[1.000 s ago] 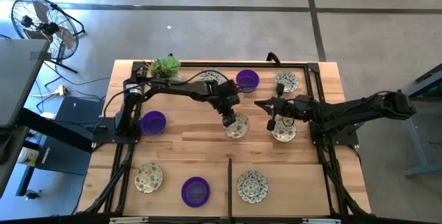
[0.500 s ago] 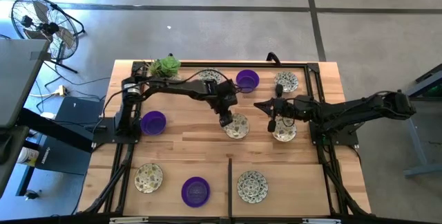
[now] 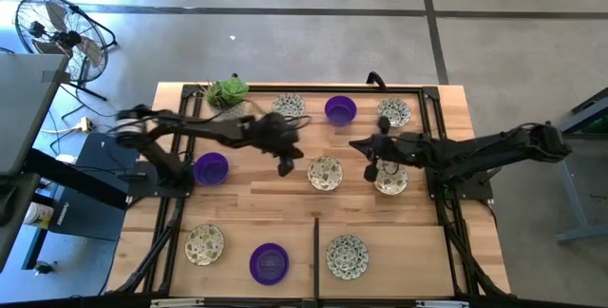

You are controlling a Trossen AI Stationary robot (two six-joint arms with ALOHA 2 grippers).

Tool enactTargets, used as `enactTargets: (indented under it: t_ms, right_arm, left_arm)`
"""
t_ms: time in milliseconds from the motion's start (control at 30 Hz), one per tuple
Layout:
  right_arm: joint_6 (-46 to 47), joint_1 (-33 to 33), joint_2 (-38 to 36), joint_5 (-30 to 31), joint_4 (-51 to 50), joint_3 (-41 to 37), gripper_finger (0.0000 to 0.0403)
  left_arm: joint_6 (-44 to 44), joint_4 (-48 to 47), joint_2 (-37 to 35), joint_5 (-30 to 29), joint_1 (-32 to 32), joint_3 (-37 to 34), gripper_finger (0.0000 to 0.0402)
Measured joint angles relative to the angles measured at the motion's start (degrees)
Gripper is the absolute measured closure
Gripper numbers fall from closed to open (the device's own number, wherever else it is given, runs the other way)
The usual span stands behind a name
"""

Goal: Pick & Place Mini bowls
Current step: Put the top left yellow patterned bowl on the shelf

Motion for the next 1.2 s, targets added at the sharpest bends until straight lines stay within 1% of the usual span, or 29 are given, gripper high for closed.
enactTargets:
  t_ms: [100, 167, 233, 300, 367, 467, 533, 600, 733, 800, 933, 1033, 1200]
  right_arm:
    - [0.5, 1.0, 1.2, 0.7, -7.7, 4.8, 0.0402]
    - [2.0, 1.9, 2.5, -0.2, -13.0, 7.9, 0.0402]
    - [4.1, 3.2, 4.6, -1.5, -18.7, 11.3, 0.0401]
    - [6.7, 5.3, 7.2, -2.3, -25.7, 14.5, 0.0393]
    - [10.2, 7.6, 9.6, -3.0, -31.9, 18.5, 0.0379]
    - [16.6, 10.7, 12.6, -6.6, -40.6, 24.3, 0.0351]
    - [19.6, 12.4, 14.4, -7.4, -43.9, 27.7, 0.0333]
    - [20.2, 13.5, 16.3, -6.5, -45.1, 29.7, 0.0317]
    - [15.1, 12.8, 21.8, -6.1, -45.7, 31.3, 0.0294]
    - [11.6, 11.9, 24.9, -6.1, -46.9, 32.1, 0.0282]
    - [3.8, 10.2, 30.6, -5.1, -48.1, 34.3, 0.0252]
    - [-2.3, 9.7, 34.0, -5.8, -48.7, 35.6, 0.0233]
    - [-10.5, 9.8, 37.8, -7.2, -49.1, 36.4, 0.0224]
  left_arm:
    - [-2.0, 11.9, -4.7, -2.9, 0.0, -8.9, 0.0392]
    - [-2.9, 20.0, -7.2, -4.5, 0.0, -14.3, 0.0389]
    - [-3.2, 28.4, -8.6, -5.3, 0.0, -18.8, 0.0388]
    - [-2.1, 34.3, -9.9, -5.4, 0.5, -22.7, 0.0388]
    - [-1.4, 39.1, -10.3, -4.0, 1.3, -25.2, 0.0387]
    - [-1.3, 41.8, -10.3, -2.4, 3.1, -27.0, 0.0387]
    - [-0.6, 43.1, -10.3, -1.5, 4.0, -27.4, 0.0387]
    - [0.9, 46.4, -10.3, -0.2, 4.8, -28.1, 0.0387]
    - [2.2, 53.8, -10.3, 4.5, 6.5, -29.6, 0.0387]
    - [2.2, 54.6, -10.3, 6.2, 7.1, -30.1, 0.0387]
    - [3.1, 53.8, -10.3, 6.6, 7.5, -30.8, 0.0387]
    - [3.2, 53.7, -10.3, 6.6, 7.5, -31.2, 0.0387]
    - [3.3, 52.7, -10.3, 6.8, 7.5, -31.2, 0.0387]
